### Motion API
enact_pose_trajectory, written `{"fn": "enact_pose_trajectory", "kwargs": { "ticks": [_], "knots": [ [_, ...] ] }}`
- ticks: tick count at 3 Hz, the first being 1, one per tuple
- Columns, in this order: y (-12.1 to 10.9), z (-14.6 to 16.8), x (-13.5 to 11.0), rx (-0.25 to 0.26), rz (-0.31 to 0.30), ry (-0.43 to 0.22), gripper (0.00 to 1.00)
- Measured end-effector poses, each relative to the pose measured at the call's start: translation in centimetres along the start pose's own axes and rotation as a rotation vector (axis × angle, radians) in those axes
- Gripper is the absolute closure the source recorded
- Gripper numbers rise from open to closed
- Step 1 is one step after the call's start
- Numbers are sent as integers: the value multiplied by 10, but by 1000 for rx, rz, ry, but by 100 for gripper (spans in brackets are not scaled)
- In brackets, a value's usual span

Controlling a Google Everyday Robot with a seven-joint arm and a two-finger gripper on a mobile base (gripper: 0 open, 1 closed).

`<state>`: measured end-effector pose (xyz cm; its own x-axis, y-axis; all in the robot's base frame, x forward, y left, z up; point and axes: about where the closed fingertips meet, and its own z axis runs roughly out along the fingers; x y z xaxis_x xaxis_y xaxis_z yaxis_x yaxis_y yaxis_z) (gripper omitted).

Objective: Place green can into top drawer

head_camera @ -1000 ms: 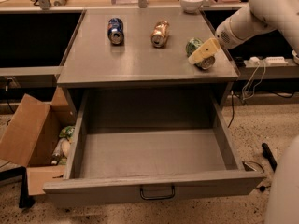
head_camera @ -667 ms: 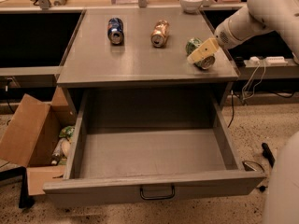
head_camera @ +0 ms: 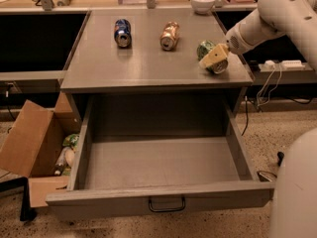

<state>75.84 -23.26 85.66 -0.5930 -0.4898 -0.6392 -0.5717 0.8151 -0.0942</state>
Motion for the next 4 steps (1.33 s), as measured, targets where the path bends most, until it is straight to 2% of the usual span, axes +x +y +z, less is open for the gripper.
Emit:
{"fn": "enact_pose_trajectory", "kwargs": {
  "ticks": [1, 3, 4],
  "knots": [
    [3, 7, 0, -13, -7, 19, 49],
    [5, 10, -1, -20, -18, 28, 95],
    [13, -4, -12, -42, -83, -18, 100]
  ]
}}
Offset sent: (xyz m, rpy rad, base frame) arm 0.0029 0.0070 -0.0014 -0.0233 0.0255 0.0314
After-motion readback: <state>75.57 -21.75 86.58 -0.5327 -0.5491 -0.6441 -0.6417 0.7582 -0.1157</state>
